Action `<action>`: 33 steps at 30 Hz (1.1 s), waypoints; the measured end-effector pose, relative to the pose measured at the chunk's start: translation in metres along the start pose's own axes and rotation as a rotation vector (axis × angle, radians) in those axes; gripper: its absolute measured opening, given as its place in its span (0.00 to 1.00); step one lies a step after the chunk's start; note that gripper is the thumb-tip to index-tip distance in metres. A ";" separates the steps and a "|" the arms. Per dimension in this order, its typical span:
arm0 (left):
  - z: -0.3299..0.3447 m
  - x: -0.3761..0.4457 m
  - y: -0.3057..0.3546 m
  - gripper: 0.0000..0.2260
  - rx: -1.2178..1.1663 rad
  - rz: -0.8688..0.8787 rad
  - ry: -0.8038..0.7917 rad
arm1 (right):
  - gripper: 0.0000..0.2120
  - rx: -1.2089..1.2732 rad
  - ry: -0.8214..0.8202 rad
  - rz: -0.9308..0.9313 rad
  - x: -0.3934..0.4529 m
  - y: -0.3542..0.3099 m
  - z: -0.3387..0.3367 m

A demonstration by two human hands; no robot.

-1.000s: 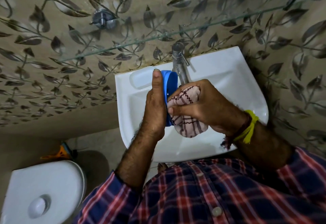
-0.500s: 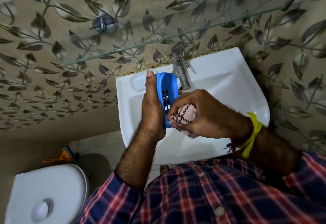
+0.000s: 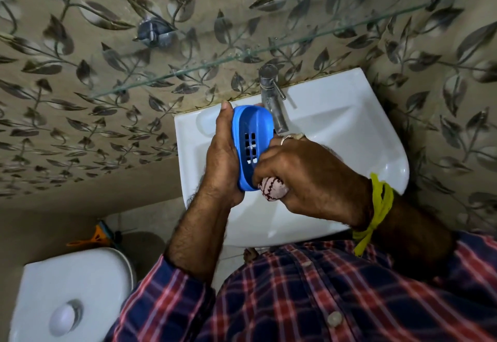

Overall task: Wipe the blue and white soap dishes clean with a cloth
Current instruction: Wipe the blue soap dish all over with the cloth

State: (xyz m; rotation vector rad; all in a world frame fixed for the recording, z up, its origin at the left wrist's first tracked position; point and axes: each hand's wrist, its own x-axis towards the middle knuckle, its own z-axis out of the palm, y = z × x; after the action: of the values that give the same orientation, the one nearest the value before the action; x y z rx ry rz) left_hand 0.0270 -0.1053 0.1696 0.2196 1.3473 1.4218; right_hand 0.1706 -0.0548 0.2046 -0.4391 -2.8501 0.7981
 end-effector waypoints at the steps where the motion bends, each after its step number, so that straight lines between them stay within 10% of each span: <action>1: -0.002 0.001 0.001 0.31 -0.013 0.012 -0.003 | 0.14 -0.012 0.007 -0.006 0.000 0.000 -0.001; 16: -0.016 0.001 -0.006 0.31 -0.082 0.078 -0.132 | 0.12 -0.039 0.137 0.158 -0.005 0.000 0.012; 22: -0.026 -0.004 -0.025 0.32 -0.200 0.064 -0.178 | 0.07 0.759 0.724 0.533 -0.006 0.009 -0.012; 28: 0.003 -0.019 -0.037 0.35 -0.161 0.043 -0.196 | 0.06 0.135 0.749 0.562 0.010 -0.016 0.003; 33: 0.014 -0.027 -0.044 0.34 -0.075 0.096 -0.149 | 0.10 0.101 0.738 0.567 0.011 -0.018 0.017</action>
State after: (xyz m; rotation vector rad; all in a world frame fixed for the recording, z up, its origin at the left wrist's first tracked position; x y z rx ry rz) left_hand 0.0723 -0.1297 0.1533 0.3387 1.1729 1.5027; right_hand 0.1520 -0.0742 0.2003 -1.2535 -2.0007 0.6566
